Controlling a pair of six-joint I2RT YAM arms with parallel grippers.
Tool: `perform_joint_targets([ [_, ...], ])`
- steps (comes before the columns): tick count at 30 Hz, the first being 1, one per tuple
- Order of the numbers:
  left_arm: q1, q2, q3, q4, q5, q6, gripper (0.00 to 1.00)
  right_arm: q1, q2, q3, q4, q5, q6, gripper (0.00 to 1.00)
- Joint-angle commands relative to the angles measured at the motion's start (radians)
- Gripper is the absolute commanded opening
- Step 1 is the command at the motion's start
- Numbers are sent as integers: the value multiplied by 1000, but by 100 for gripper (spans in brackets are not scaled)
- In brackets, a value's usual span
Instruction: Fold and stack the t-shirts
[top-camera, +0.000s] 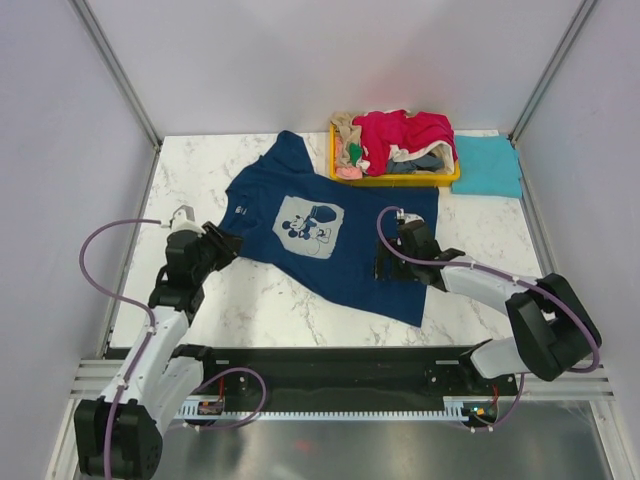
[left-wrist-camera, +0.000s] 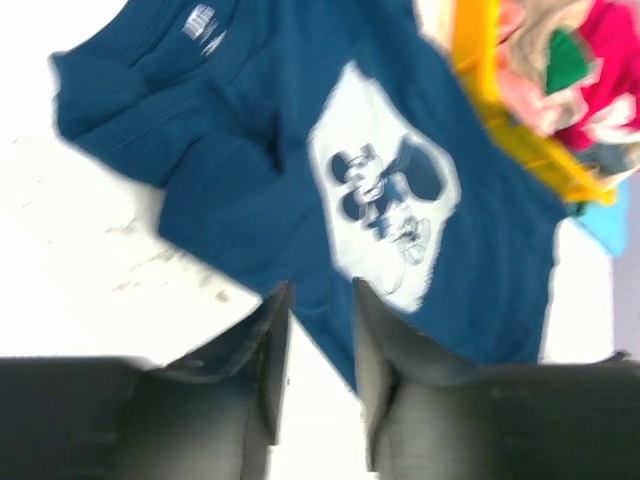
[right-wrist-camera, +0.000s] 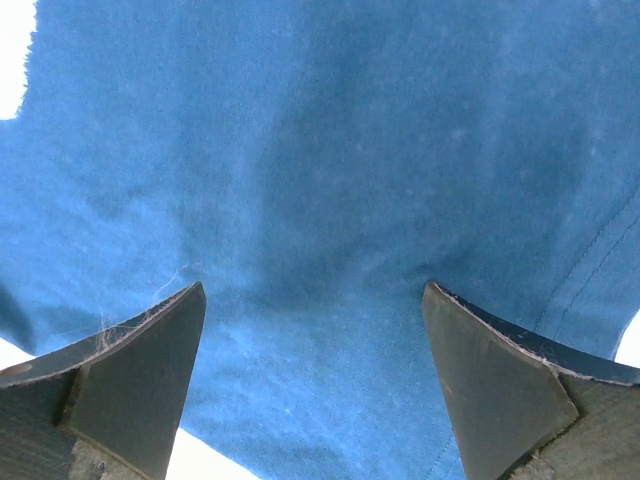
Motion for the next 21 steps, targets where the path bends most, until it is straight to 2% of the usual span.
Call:
perform_joint_targets([
  [1,2,7,-60,-57,-51,0,47,1,-39,-62,6,-2,52,98],
  [2,2,45,-69,-26,-54,-2,60,1,-49,-71,6,-5,51,98],
  [4,8,107,-68,20,-66,-3,66,1,-73,-77,-7,-10,51,98],
  [5,11,190,-62,59,-85,-2,70,-1,-81,-79,-12,-11,48,98],
  [9,111,386,-4,165,-11,-23,69,1,-157,-89,-49,-11,45,98],
  [15,143,530,4,324,45,-55,68,1,-248,-114,-64,-43,29,98],
  [21,143,612,-3,410,101,-69,55,1,-236,-103,-67,-37,12,98],
])
